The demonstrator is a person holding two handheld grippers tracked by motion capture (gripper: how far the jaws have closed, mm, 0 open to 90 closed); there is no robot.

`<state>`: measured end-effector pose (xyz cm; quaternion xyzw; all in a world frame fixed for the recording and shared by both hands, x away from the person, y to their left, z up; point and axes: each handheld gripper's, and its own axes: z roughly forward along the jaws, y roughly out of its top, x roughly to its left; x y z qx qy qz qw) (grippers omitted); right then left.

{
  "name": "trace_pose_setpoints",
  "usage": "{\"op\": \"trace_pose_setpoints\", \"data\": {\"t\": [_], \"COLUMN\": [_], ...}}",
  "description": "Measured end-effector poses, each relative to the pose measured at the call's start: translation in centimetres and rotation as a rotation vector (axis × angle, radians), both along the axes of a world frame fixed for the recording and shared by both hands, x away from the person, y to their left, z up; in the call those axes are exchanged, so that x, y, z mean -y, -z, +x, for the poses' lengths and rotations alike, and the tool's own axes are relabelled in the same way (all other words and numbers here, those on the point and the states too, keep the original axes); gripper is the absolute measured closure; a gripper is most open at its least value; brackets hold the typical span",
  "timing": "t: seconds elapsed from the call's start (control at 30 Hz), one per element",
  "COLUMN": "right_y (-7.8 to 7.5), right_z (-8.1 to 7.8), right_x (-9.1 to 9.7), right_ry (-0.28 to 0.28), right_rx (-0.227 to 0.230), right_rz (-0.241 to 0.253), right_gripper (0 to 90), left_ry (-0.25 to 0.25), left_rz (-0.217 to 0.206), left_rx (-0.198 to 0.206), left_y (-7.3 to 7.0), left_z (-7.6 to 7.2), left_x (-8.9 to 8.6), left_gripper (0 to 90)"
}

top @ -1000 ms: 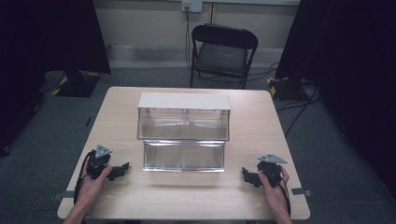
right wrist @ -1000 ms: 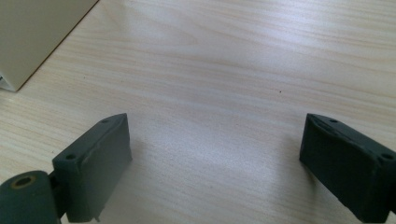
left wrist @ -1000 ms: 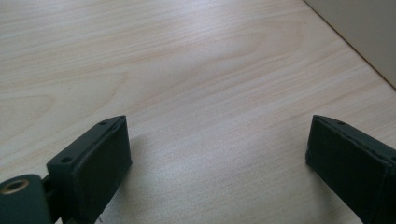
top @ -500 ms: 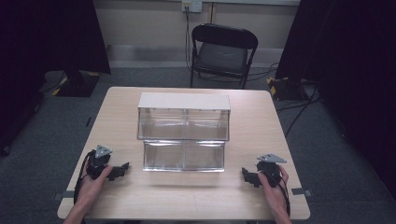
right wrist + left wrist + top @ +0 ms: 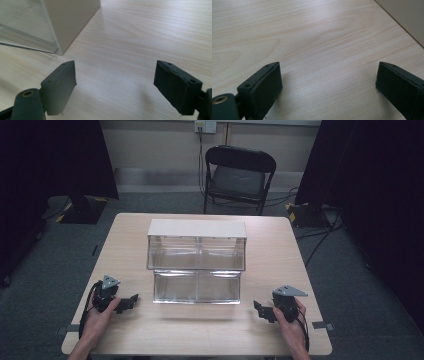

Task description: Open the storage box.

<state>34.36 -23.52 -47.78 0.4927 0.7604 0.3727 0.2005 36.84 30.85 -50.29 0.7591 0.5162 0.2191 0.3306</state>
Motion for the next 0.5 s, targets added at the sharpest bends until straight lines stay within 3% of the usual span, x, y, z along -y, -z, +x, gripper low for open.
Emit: {"op": "trace_pose_setpoints", "data": {"t": [0.23, 0.5], "right_y": [-0.7, -0.7], "right_z": [-0.9, -1.4], "right_x": [-1.6, -3.1], "right_ry": [-0.069, -0.13], "right_rx": [0.007, 0.001], "right_rz": [0.03, 0.03], "right_gripper": [16.6, 15.9], "left_ry": [-0.002, -0.005], "left_rz": [0.003, 0.003], "left_rx": [0.001, 0.002], "left_y": [0.0, 0.0], "left_z": [0.0, 0.0], "left_x": [0.0, 0.0], "left_gripper": [6.3, 6.2]}}
